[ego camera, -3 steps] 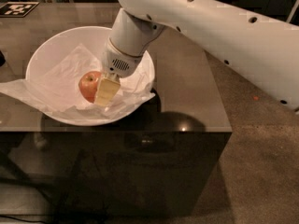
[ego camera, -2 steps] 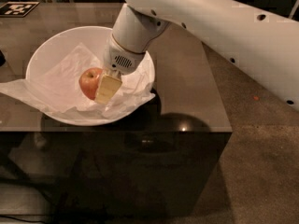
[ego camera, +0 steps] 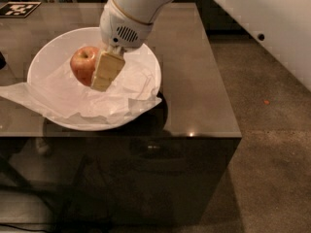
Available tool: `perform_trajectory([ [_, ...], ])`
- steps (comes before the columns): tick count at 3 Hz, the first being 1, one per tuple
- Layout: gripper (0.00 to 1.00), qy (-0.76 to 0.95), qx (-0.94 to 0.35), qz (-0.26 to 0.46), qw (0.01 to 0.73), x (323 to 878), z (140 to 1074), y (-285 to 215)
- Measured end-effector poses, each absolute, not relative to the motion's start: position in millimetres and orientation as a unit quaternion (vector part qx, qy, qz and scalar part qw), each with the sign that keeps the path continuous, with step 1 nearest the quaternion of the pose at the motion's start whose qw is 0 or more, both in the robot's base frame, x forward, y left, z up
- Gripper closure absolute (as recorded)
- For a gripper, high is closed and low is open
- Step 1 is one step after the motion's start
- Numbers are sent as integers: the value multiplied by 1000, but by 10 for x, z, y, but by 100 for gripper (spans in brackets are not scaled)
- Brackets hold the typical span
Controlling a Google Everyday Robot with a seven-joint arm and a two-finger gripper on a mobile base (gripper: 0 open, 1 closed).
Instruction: Pick apple from white bowl
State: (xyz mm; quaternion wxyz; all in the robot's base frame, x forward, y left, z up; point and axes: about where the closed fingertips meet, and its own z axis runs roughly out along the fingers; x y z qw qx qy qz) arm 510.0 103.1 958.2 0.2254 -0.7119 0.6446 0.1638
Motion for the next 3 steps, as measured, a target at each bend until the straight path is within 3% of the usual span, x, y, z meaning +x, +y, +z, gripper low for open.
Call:
perform_trajectory([
  [3,100,600,-750,131,248,4872,10642,1222],
])
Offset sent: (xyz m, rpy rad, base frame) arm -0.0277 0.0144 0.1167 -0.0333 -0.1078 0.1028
